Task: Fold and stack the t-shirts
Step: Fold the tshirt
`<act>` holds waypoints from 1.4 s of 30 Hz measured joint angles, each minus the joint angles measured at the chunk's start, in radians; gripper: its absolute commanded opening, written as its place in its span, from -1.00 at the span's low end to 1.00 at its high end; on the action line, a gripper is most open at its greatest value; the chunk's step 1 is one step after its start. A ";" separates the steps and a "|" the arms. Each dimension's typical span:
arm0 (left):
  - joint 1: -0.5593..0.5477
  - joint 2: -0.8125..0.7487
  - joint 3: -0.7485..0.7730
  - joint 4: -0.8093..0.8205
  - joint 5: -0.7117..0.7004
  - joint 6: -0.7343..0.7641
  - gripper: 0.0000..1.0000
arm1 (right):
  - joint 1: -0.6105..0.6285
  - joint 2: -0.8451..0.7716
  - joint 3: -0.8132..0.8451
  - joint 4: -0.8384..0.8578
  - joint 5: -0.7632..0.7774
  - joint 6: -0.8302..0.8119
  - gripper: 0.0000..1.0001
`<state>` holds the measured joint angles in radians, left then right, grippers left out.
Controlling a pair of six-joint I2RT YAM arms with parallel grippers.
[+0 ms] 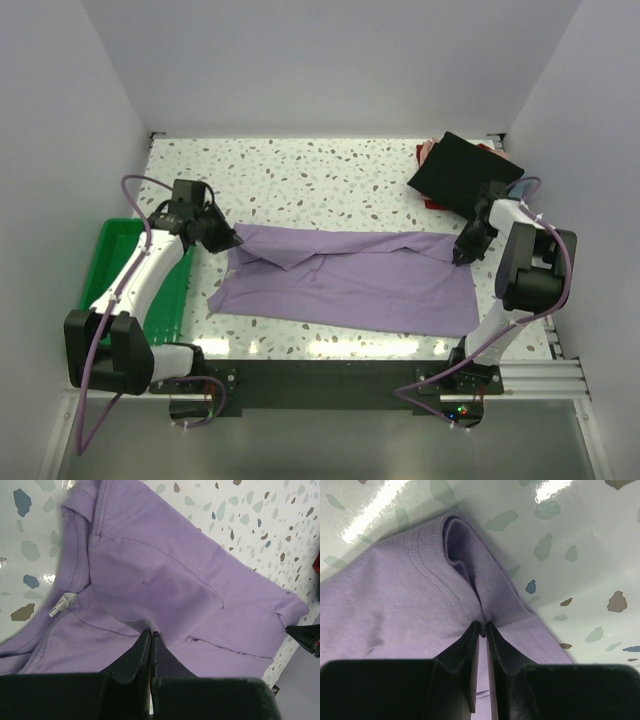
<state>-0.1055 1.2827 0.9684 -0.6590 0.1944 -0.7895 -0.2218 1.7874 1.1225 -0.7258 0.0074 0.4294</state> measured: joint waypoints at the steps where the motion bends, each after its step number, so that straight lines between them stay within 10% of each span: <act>1: 0.000 0.000 0.000 0.000 0.000 0.000 -1.00 | 0.000 0.001 0.002 -0.003 0.000 0.000 -0.69; 42: 0.000 0.107 -0.013 0.068 -0.002 0.016 -1.00 | 0.000 0.023 0.188 -0.185 -0.068 -0.046 -1.00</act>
<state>-0.1055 1.3895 0.9554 -0.5915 0.1925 -0.7734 -0.2218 1.8099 1.3102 -0.9108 -0.0605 0.3836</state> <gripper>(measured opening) 0.021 0.008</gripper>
